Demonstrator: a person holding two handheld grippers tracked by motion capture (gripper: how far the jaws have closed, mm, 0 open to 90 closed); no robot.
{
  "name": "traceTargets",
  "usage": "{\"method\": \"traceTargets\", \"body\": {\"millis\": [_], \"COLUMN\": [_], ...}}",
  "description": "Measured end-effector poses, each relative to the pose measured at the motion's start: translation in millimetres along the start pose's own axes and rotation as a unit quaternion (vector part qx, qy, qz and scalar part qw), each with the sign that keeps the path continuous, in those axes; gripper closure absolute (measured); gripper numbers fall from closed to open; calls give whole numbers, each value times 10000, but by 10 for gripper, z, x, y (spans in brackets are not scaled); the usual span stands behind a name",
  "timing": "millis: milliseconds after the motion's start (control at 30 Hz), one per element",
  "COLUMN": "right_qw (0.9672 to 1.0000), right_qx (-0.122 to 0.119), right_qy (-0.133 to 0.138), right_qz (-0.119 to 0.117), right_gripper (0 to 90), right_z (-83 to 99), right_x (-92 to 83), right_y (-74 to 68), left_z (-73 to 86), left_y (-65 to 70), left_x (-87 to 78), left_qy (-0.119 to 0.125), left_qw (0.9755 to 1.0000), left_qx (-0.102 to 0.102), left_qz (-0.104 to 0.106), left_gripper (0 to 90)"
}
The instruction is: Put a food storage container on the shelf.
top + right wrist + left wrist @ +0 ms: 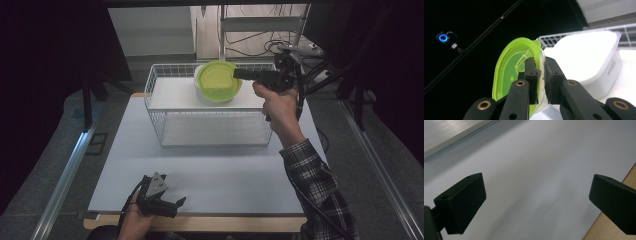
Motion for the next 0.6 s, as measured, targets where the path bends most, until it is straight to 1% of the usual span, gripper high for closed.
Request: {"method": "traceTargets", "body": {"millis": [67, 133, 267, 400, 533, 600], "right_qw": [9999, 9997, 9988, 9977, 9962, 9957], "right_qx": [14, 11, 77, 184, 283, 290], "right_qy": [84, 164, 294, 403, 527, 561], "right_qz": [61, 177, 373, 517, 626, 677], "right_gripper": [819, 819, 818, 818, 818, 818], "right_z": [-45, -82, -138, -181, -227, -243], "right_x": [33, 76, 182, 281, 351, 380], "right_y": [-23, -39, -51, -31, 4, 26], "left_z": [1, 0, 4, 4, 5, 4], "left_y": [2, 4, 5, 9, 9, 11], "left_x": [1, 1, 3, 1, 5, 5], "left_qy": [-2, -5, -23, -15, -35, -39], "left_qw": [10000, 10000, 10000, 10000, 10000, 9999], "left_qx": [-1, 4, 31, 19, 70, 80], "left_qz": [14, 18, 33, 54, 59, 71], "left_gripper": [5, 5, 5, 5, 5, 5]}}
Point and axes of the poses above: each handheld gripper's, and its own axes: x roughly forward along the jaws, z roughly out of its underside, y roughly to its right, the point moved 3 cm from there along x, roughly forward along the jaws, and after that the axes turned 13 degrees about x, right-handed, at the moved point
